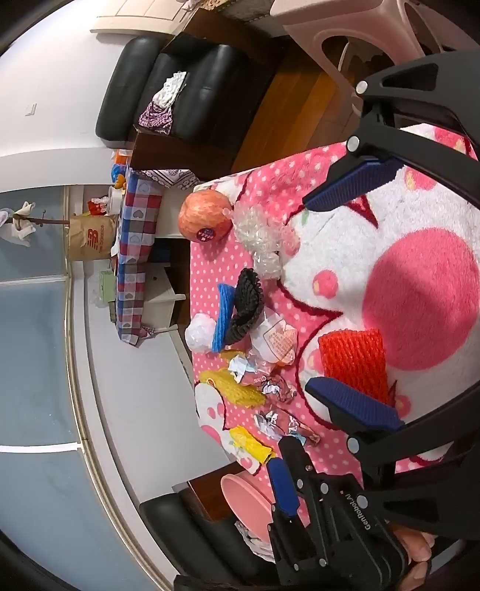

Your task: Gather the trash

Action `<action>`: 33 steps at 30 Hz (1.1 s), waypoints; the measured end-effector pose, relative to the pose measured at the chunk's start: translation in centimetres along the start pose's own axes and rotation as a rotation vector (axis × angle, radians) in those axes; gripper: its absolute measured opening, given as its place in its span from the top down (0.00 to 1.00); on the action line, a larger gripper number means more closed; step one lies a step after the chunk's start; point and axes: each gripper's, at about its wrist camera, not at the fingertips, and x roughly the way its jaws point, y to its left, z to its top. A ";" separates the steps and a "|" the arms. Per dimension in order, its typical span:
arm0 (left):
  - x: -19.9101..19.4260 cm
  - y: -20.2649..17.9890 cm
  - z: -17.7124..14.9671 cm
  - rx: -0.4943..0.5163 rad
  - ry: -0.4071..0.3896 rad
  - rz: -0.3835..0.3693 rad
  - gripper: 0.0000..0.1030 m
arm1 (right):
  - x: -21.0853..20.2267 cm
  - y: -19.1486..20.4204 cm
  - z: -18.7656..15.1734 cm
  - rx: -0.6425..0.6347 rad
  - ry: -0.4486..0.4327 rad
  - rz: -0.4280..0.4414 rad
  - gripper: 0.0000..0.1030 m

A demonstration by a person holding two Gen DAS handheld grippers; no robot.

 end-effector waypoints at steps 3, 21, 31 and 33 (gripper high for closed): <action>0.0 0.0 0.0 0.000 0.002 -0.001 0.71 | 0.0 0.0 0.0 0.005 -0.001 -0.001 0.11; 0.4 0.6 -0.4 -0.013 0.019 -0.002 0.71 | 0.6 0.3 0.0 0.000 0.015 0.004 0.11; 0.4 0.7 -0.4 -0.013 0.022 -0.002 0.71 | 0.9 0.5 -0.1 0.000 0.019 0.004 0.11; 0.5 0.7 -0.4 -0.013 0.022 -0.002 0.71 | 0.8 0.5 -0.1 0.000 0.019 0.004 0.11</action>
